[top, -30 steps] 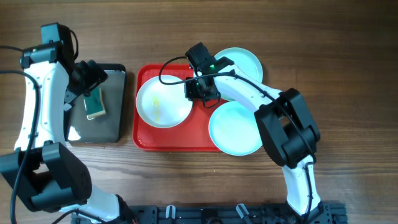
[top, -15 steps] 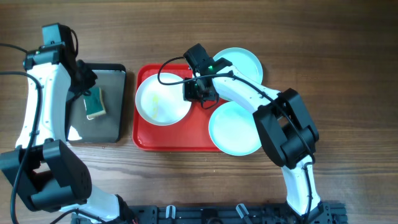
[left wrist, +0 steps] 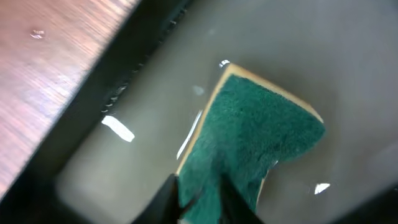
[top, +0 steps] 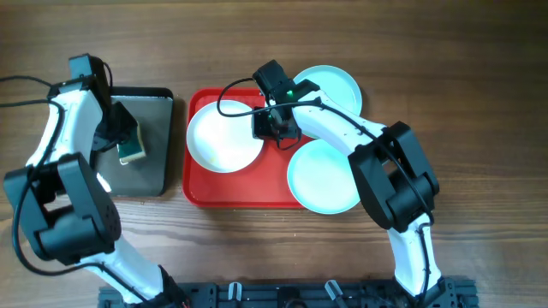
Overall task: Clean dirty plates on tray and stack at the side
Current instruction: 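Grasp the green sponge in the black tray with the left gripper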
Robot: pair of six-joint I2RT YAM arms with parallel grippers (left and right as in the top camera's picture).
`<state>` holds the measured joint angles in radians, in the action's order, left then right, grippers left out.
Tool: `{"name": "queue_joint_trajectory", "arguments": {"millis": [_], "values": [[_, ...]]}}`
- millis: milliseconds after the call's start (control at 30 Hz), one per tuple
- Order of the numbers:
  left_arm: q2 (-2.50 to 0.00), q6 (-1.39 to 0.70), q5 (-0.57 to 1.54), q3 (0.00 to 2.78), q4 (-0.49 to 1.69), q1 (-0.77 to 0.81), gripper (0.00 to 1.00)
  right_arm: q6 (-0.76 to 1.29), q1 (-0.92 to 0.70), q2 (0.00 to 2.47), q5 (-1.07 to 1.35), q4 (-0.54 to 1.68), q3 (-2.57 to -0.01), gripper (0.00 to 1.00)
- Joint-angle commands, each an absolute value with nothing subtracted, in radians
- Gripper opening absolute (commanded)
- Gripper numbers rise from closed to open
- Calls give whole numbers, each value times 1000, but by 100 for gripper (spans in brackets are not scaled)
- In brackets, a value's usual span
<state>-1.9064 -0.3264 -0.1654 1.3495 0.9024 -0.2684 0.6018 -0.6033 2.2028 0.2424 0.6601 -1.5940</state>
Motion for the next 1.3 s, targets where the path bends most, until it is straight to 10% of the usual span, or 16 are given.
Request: {"name": "queue_joint_trajectory", "arguments": {"millis": [0, 133, 933, 1200, 1267], "values": [[-1942, -242, -70, 1341, 893, -274, 33, 609, -609, 2228, 238, 650, -1610, 5], [-1943, -242, -56, 1341, 894, -274, 44, 610, -609, 2228, 238, 650, -1610, 5], [-1999, -4, -45, 1337, 830, -278, 13, 606, -609, 2228, 237, 650, -1610, 5], [-2014, -7, -41, 1231, 746, -277, 38, 605, -609, 2228, 238, 646, -1610, 5], [-2014, -7, -41, 1230, 746, -277, 30, 606, -609, 2228, 238, 644, -1610, 5]]}}
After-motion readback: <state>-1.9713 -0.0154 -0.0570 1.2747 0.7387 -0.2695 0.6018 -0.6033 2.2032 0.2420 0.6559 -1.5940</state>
